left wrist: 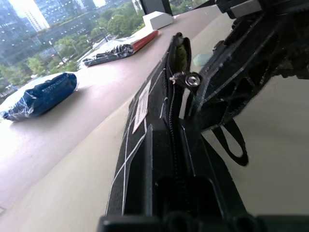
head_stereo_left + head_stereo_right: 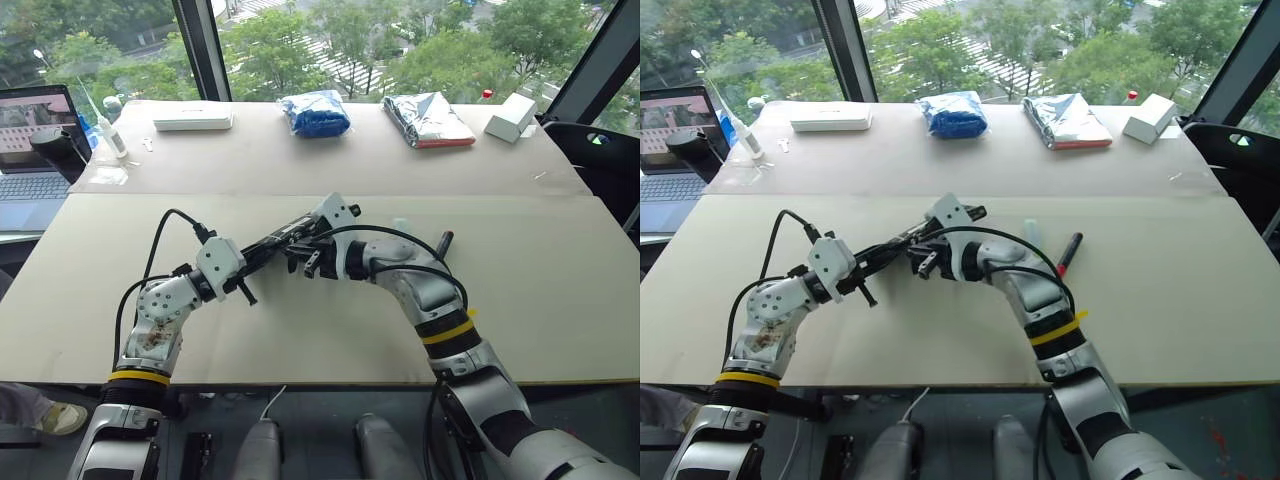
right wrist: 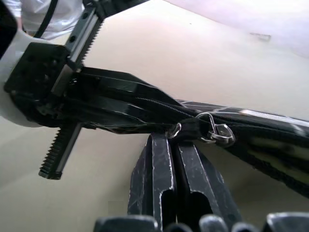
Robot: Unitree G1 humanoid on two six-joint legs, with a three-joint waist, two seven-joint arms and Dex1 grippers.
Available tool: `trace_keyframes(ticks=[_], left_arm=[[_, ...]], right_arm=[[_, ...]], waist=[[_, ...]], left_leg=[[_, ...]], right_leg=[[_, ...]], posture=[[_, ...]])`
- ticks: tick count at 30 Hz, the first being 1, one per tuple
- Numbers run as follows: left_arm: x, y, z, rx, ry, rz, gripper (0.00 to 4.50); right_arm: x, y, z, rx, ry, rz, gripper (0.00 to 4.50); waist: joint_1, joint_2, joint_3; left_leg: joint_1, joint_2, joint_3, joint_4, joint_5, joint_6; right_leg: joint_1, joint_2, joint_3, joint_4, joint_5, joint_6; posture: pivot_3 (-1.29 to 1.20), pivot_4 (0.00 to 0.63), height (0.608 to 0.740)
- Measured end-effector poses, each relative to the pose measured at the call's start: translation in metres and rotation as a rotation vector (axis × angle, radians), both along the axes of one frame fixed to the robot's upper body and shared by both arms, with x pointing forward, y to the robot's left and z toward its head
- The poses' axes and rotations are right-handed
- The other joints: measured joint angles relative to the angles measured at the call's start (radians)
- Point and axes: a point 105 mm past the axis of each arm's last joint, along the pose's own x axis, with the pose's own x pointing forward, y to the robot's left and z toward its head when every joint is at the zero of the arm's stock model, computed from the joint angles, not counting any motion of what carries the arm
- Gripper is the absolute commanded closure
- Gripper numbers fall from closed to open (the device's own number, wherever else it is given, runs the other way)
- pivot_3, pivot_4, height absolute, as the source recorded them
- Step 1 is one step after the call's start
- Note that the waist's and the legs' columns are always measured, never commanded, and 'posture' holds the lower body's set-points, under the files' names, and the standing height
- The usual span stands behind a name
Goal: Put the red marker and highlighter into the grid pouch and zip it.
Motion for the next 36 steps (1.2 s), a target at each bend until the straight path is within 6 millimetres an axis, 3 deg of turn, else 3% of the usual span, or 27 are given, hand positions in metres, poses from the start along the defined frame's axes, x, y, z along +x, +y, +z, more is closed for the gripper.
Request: trace_keyframes(ticks=[1,3,4,10,14,19,20,24,27,29,36], left_arm=[[0.000,0.000,0.000,0.000,0.001,0.000,4.50],[0.000,0.000,-0.001,0.000,0.008,0.003,4.50],[0.001,0.000,-0.001,0.000,0.009,0.003,4.50],[0.000,-0.004,0.001,-0.004,0.003,-0.009,4.50],[-0.001,-0.006,0.000,0.000,0.004,-0.020,4.50],[-0.002,-0.010,0.001,-0.001,0.000,-0.036,4.50],[-0.002,-0.008,0.001,0.000,0.001,-0.032,4.50],[-0.003,-0.010,-0.001,0.001,0.006,-0.042,4.50],[-0.004,-0.011,-0.002,0.007,0.009,-0.055,4.50],[-0.005,-0.011,-0.003,0.010,0.013,-0.059,4.50],[-0.004,-0.013,-0.006,0.009,0.019,-0.068,4.50]], right_arm=[[0.000,0.000,0.000,-0.002,-0.001,0.001,4.46],[0.001,0.000,-0.001,-0.007,-0.004,-0.010,3.83],[0.002,-0.001,-0.001,-0.005,-0.003,-0.014,3.73],[0.008,-0.023,0.010,0.035,0.007,-0.050,1.68],[-0.007,-0.054,0.024,0.104,0.059,-0.011,1.68],[-0.060,-0.109,0.025,0.067,-0.028,0.085,1.68],[-0.062,-0.116,0.025,0.054,-0.040,0.075,1.68],[-0.034,-0.170,0.044,-0.010,-0.169,-0.218,1.68],[0.014,-0.239,0.054,-0.052,-0.164,-0.673,1.68],[0.023,-0.273,0.049,-0.077,-0.126,-0.877,1.68],[0.021,-0.271,-0.004,-0.097,0.064,-1.071,1.68]], waist=[[0.000,0.000,0.000],[-0.001,0.000,0.000],[-0.001,0.000,0.000],[0.000,0.000,0.000],[0.004,0.000,0.000],[0.019,0.000,0.000],[0.019,0.000,0.000],[0.012,-0.001,0.000],[0.017,-0.001,0.000],[0.022,-0.001,0.000],[0.018,0.000,0.001]], left_leg=[[0.000,0.000,0.000,0.000,0.000,0.000],[0.000,0.000,0.000,0.000,0.000,0.000],[0.000,0.000,0.000,0.000,0.000,0.000],[0.000,0.000,0.000,0.000,0.000,0.000],[-0.001,0.000,0.000,0.000,0.000,0.000],[-0.002,0.000,-0.001,0.000,0.000,0.000],[-0.002,0.000,0.000,0.000,0.000,0.000],[0.001,0.000,0.001,0.001,0.000,0.000],[0.001,0.000,0.001,0.001,0.000,0.000],[0.000,0.000,0.001,0.000,0.000,0.000],[-0.001,-0.002,0.001,0.000,-0.001,0.001]], right_leg=[[0.000,0.000,0.000,0.000,0.000,0.000],[0.000,0.000,0.000,0.000,0.000,0.000],[0.000,0.000,0.000,0.000,0.000,0.000],[0.000,0.000,0.000,0.000,0.000,0.000],[0.000,0.000,0.000,-0.001,0.000,0.000],[0.001,0.000,-0.001,-0.003,-0.002,0.003],[0.001,0.000,0.000,-0.003,-0.003,0.005],[0.002,0.000,0.001,-0.002,-0.004,0.008],[0.002,0.000,0.002,-0.002,-0.004,0.008],[0.001,0.000,0.002,-0.002,-0.001,0.002],[0.001,-0.001,0.003,-0.003,-0.001,0.001]], posture=[[0.00,0.150,0.740],[0.00,0.150,0.740],[0.00,0.150,0.740],[0.00,0.150,0.740],[0.00,0.150,0.740],[0.00,0.150,0.740],[0.00,0.150,0.740],[0.00,0.150,0.740],[0.00,0.150,0.740],[0.00,0.150,0.740],[0.00,0.150,0.740]])
